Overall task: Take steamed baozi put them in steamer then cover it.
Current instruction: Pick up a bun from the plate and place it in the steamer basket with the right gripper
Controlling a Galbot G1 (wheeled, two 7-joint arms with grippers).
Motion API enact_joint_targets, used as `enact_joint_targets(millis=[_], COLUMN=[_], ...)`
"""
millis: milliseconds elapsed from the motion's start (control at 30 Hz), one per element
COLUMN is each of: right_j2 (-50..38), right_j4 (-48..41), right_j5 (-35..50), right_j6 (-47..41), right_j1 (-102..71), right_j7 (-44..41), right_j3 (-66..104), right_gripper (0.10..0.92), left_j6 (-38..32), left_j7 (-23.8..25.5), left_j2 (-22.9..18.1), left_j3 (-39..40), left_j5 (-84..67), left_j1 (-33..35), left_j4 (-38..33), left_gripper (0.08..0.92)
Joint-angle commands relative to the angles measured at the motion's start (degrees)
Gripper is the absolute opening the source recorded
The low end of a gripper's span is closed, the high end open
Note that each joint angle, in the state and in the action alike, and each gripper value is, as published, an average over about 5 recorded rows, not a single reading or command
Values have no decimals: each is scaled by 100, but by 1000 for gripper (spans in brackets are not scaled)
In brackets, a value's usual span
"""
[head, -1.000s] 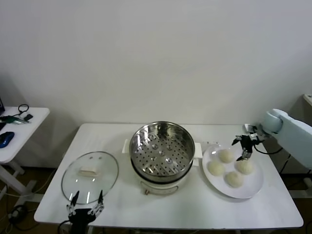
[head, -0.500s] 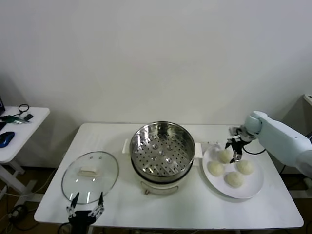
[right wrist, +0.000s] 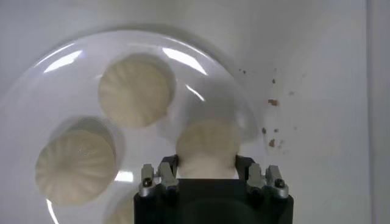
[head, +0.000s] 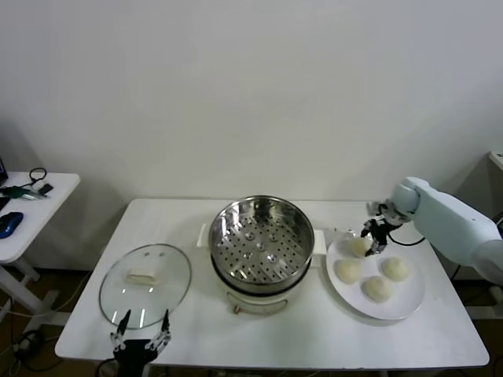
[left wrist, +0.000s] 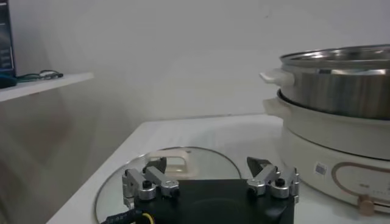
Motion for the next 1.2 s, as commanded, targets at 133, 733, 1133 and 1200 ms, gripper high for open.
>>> enact_joint_targets(millis=[133,733,1133,1200], right_j2=[-12,1124,2017,2060], right_j4=[1947,3625,1969,1868], right_j5=[889,-1438,-2376,-2456], right_j6=[1353,3024,3247,3247], right_j1=[3387,2554,1461,1406], right_j7=[-44,1090,1411,1475], right_j3=[-2200,-2185,-1742,-1714], right_gripper=[636,636,636,636], left_j6=[-12,-32,-85,-84], left_j7=[-11,-82,-113,-114], left_j2=[12,-85,-122,-123], left_j3=[110,144,142,144], left_j5=[90,169,230,230], left_j1=[2,-30,-15,-27], left_j4=[15,-32,-19,-12], left_gripper=[823,823,823,823])
